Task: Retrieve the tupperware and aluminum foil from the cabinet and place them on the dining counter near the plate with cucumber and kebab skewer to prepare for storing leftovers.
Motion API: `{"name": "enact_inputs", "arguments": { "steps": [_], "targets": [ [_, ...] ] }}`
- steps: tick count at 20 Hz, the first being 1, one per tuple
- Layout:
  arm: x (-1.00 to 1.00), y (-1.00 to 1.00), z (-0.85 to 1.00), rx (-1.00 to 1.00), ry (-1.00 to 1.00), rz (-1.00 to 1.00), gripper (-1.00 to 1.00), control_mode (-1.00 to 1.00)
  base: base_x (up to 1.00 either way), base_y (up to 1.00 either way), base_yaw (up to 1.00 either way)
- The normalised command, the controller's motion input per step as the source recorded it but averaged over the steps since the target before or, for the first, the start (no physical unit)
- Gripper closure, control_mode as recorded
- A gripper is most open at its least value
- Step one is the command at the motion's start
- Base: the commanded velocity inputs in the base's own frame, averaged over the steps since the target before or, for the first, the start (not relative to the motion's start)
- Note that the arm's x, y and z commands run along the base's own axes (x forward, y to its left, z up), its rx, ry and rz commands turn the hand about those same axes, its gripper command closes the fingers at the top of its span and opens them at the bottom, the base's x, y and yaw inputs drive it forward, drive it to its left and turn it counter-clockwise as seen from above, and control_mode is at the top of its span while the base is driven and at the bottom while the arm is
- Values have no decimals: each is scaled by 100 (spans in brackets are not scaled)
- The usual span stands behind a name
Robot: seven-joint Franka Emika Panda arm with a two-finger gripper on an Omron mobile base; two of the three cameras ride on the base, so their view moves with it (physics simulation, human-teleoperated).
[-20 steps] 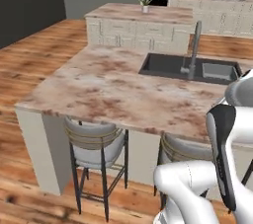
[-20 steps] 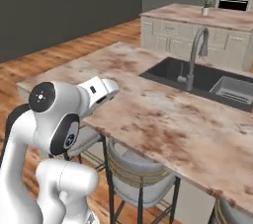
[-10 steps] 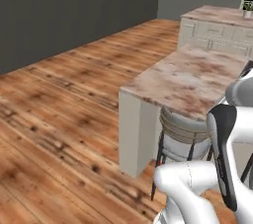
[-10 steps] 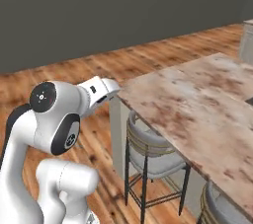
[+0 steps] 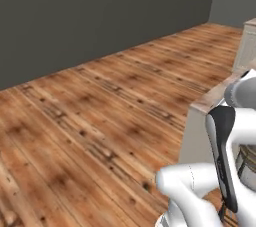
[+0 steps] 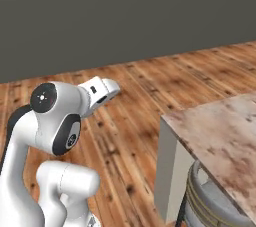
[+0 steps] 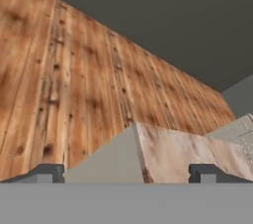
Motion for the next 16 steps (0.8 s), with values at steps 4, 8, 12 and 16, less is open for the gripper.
{"name": "enact_inputs", "arguments": {
  "steps": [4,8,12,16],
  "targets": [
    [0,0,0,0,0,0,-100,100,100,87,5],
    [0,0,0,0,0,0,-100,100,100,72,-25],
    [0,0,0,0,0,0,-100,100,100,61,-40],
    [0,0,0,0,0,0,-100,100,100,62,-49]
  ]
}}
